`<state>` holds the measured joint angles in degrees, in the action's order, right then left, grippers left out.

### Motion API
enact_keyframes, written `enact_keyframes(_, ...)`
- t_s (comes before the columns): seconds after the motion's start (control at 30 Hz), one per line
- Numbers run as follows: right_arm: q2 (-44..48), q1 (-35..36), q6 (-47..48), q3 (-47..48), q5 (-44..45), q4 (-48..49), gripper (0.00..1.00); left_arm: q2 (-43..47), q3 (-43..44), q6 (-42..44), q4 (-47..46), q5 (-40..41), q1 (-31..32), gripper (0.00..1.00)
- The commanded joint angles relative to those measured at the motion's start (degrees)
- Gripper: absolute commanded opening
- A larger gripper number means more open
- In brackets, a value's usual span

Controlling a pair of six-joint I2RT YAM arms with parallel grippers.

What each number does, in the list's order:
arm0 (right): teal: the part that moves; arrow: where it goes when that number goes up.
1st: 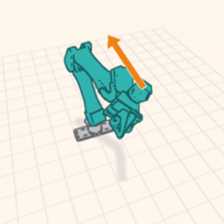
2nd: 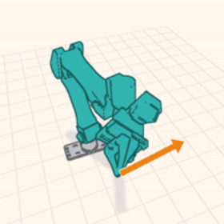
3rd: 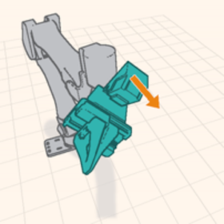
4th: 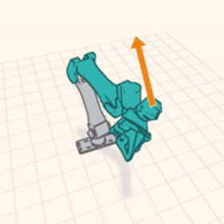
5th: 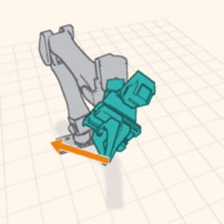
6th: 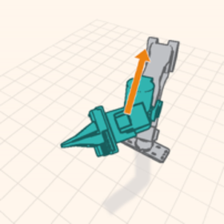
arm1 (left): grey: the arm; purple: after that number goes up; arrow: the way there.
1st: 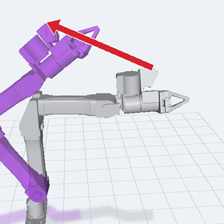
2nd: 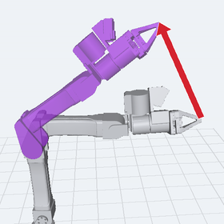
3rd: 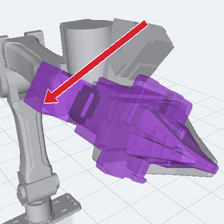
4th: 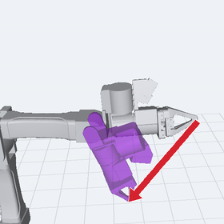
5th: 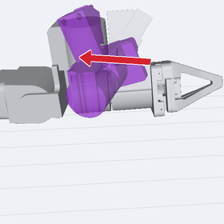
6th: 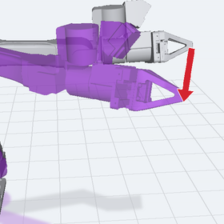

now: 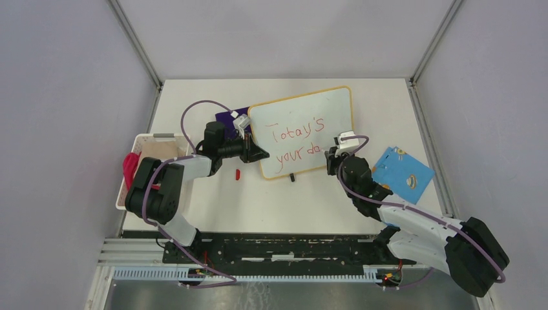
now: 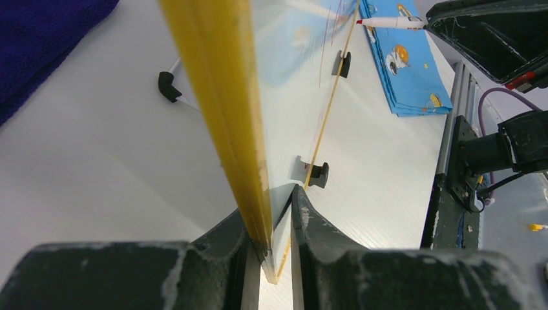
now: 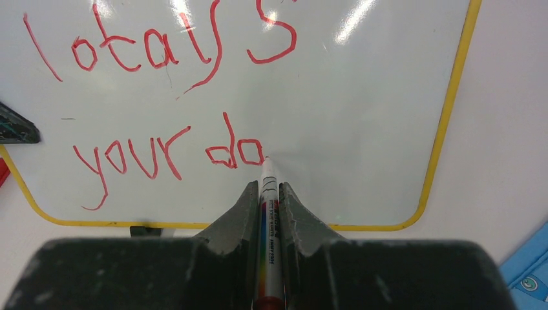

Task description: Write a sentence on the whiteboard

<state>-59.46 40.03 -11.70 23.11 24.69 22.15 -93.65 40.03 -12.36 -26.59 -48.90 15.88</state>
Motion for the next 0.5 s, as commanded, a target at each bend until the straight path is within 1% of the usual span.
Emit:
enact_keyframes(0.0,0.9,-0.1,0.5,2.4,1.2,2.3,0.0,-3.3,-1.1,7.4,8.7,9.8,1.5,0.02)
enact_keyframes(0.47,-1.7,-0.3,1.0,4.9,1.2,3.4,0.0,-3.3,-1.1,7.5,8.8,10.0,1.5,0.02)
